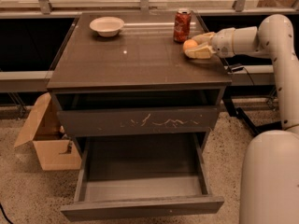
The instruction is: Pick orange from middle drawer and place on counter
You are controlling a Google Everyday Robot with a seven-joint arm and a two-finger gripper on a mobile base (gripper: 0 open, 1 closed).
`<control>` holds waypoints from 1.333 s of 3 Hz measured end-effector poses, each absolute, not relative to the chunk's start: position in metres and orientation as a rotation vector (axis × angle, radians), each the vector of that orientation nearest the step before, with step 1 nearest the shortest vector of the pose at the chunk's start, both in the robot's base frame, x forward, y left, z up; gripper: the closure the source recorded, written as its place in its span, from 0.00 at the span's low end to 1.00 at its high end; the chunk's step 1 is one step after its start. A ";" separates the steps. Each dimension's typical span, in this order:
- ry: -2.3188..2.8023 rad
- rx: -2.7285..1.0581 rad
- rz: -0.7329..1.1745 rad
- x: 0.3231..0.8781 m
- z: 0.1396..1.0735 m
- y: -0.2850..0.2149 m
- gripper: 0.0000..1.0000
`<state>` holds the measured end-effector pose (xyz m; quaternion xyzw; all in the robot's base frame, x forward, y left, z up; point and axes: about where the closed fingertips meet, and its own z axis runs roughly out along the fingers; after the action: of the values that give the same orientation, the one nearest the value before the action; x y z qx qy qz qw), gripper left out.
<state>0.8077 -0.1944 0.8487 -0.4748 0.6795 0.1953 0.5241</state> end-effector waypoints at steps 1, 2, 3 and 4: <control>1.617 -1.132 0.470 0.813 0.849 -0.195 0.36; 1.610 -1.132 0.471 0.816 0.851 -0.196 0.13; 1.607 -1.132 0.471 0.817 0.852 -0.198 0.00; 1.593 -1.128 0.454 0.818 0.859 -0.203 0.00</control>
Offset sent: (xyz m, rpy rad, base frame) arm 0.0182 -0.0180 0.0124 0.0145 -0.0242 -0.0040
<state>0.8176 -0.2027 0.8592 -0.4744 0.6696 0.1910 0.5386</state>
